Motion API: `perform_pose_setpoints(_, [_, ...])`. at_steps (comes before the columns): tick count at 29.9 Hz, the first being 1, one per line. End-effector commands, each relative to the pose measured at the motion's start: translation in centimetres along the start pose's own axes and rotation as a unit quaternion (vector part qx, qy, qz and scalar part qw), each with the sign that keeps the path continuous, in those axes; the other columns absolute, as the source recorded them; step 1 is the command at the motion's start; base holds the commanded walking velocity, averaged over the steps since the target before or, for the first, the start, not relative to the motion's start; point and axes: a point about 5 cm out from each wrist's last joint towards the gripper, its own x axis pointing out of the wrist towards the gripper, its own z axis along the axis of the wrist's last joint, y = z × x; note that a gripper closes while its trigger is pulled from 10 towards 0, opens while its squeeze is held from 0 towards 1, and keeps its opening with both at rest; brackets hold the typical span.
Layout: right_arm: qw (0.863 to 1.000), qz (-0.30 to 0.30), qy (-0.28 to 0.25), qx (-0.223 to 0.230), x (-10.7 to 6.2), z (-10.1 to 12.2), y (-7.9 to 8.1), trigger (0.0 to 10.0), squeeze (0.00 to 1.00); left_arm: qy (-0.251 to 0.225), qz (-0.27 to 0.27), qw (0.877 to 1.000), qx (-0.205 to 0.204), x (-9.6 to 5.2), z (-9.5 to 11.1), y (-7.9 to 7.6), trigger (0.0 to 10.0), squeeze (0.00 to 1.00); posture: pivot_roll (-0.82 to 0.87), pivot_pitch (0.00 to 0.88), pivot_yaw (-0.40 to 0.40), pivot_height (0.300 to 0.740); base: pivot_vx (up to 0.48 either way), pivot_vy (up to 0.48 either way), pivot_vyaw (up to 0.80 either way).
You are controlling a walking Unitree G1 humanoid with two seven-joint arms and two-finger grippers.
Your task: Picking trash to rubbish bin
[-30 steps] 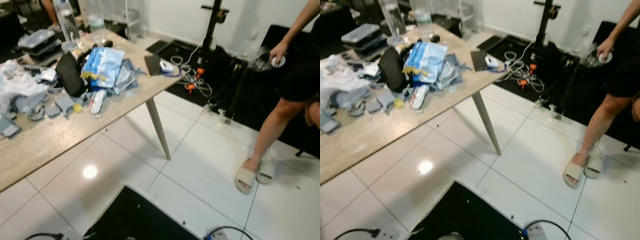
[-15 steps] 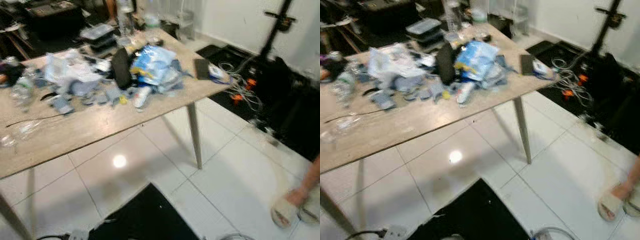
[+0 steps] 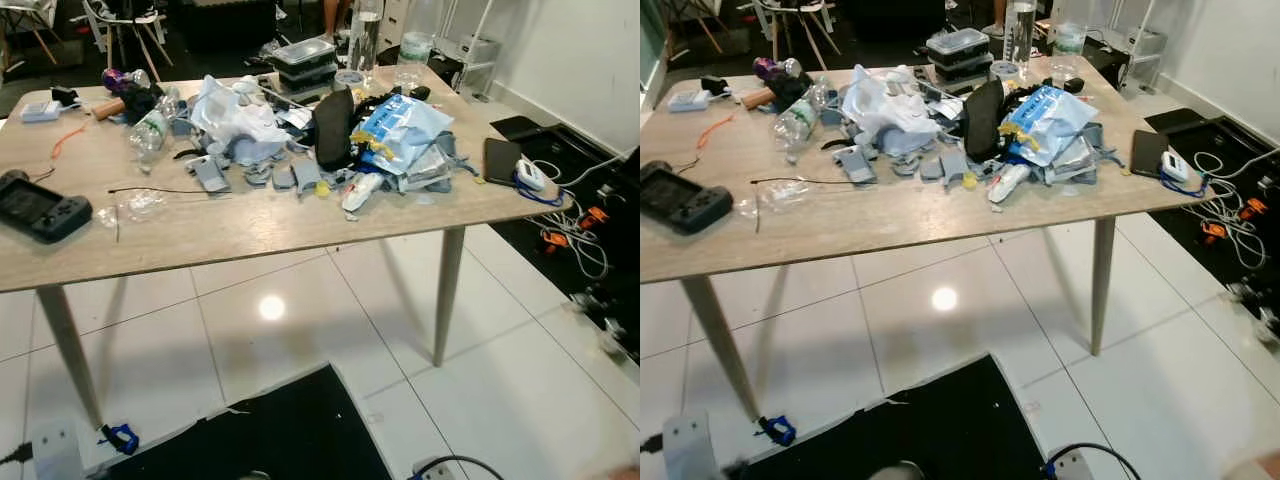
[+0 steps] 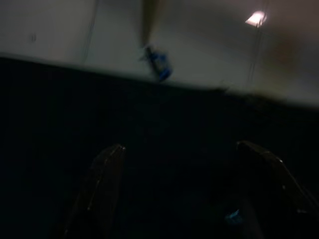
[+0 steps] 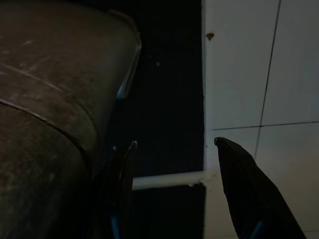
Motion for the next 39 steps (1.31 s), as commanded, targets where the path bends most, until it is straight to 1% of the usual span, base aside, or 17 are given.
perform_pose_setpoints(1, [1.0,0.009,0.01,0.001,0.0,-0.6,0.6,10.0,0.0,-0.022,-0.044,0.998,-0.036,0.1,0.7,-1.2,10.0,0.0,0.06,0.097,0.029,0.74,0.0,0.0,0.77])
perform_pose_setpoints(8, [1.0,0.007,0.011,0.002,0.0,-0.7,0.5,10.0,0.0,-0.123,-0.127,0.978,-0.113,0.3,5.0,-3.6,10.0,0.0,0.05,0.1,0.024,0.74,0.0,0.0,0.77])
perform_pose_setpoints(11, [1.0,0.007,0.012,0.001,0.0,-0.8,0.5,10.0,0.0,-0.185,-0.089,0.964,-0.168,0.2,8.2,-1.8,10.0,0.0,0.05,0.1,0.024,0.74,0.0,0.0,0.77])
perform_pose_setpoints(15, [1.0,0.006,0.011,0.001,0.0,-0.8,0.4,10.0,0.0,-0.281,0.068,0.922,-0.257,-1.3,13.6,4.3,10.0,0.0,0.05,0.1,0.024,0.74,0.0,0.0,0.77])
perform_pose_setpoints(18, [1.0,0.006,0.01,0.001,0.0,-0.7,0.4,10.0,0.0,-0.31,0.048,0.903,-0.294,-1.8,15.7,5.0,10.0,0.0,0.05,0.1,0.024,0.74,0.0,0.0,0.77])
perform_pose_setpoints(19, [1.0,0.007,0.01,0.0,0.0,-0.7,0.4,10.0,0.0,-0.334,-0.03,0.892,-0.303,-2.0,17.6,3.6,10.0,0.0,0.05,0.1,0.024,0.74,0.0,0.0,0.77])
perform_pose_setpoints(20, [1.0,0.007,0.01,0.0,0.0,-0.7,0.4,10.0,0.0,-0.334,-0.03,0.892,-0.303,-2.0,17.6,3.6,10.0,0.0,0.05,0.1,0.024,0.74,0.0,0.0,0.77])
perform_pose_setpoints(22, [1.0,0.008,0.009,-0.001,0.0,-0.7,0.5,10.0,0.0,-0.383,-0.251,0.848,-0.266,-3.2,21.2,-1.3,10.0,0.0,0.06,0.101,0.021,0.74,0.0,0.0,0.77])
perform_pose_setpoints(23, [1.0,0.008,0.009,-0.001,0.0,-0.7,0.5,10.0,0.0,-0.383,-0.251,0.848,-0.266,-3.2,21.2,-1.3,10.0,0.0,0.06,0.101,0.021,0.74,0.0,0.0,0.77])
perform_pose_setpoints(24, [1.0,0.007,0.005,0.001,0.0,-0.6,0.5,10.0,0.0,-0.404,-0.4,0.797,-0.204,-4.9,22.7,-5.4,10.0,0.0,0.05,0.101,0.02,0.74,0.0,0.0,0.77])
perform_pose_setpoints(25, [1.0,0.006,0.005,-0.002,0.0,-0.5,0.4,10.0,0.0,-0.407,-0.446,0.776,-0.183,-5.7,23.0,-6.9,10.0,0.0,0.05,0.101,0.02,0.74,0.0,0.0,0.77])
perform_pose_setpoints(28, [1.0,0.004,0.002,-0.001,0.0,-0.4,0.4,10.0,0.0,-0.405,-0.539,0.731,-0.104,-7.9,22.7,-11.1,10.0,0.0,0.05,0.1,0.018,0.74,0.0,0.0,0.0])
perform_pose_setpoints(32, [1.0,0.002,0.002,-0.001,0.0,-0.4,0.3,10.0,0.0,-0.397,-0.584,0.706,-0.05,-9.5,21.9,-13.7,10.0,0.0,0.05,0.101,0.015,0.74,0.0,0.0,0.0])
perform_pose_setpoints(34, [1.0,-0.001,0.003,-0.004,0.0,-0.4,0.1,10.0,0.0,-0.381,-0.636,0.671,0.003,-11.4,20.7,-16.7,10.0,0.0,0.05,0.101,0.012,0.74,0.0,-0.403,0.0])
perform_pose_setpoints(35, [1.0,-0.001,0.003,-0.004,0.0,-0.4,0.1,10.0,0.0,-0.381,-0.636,0.671,0.003,-11.4,20.7,-16.7,10.0,0.0,0.05,0.101,0.012,0.74,0.0,-0.435,0.0])
perform_pose_setpoints(36, [1.0,-0.002,0.003,-0.006,0.0,-0.3,0.1,10.0,0.0,-0.367,-0.659,0.655,0.039,-12.3,19.6,-18.5,10.0,0.0,0.05,0.101,0.012,0.74,0.0,-0.472,0.0])
perform_pose_setpoints(39, [1.0,-0.003,0.003,-0.008,0.0,-0.3,0.0,10.0,0.0,-0.348,-0.686,0.637,0.052,-12.7,18.6,-19.5,10.0,0.0,0.05,0.097,0.011,0.74,0.0,-0.472,0.0])
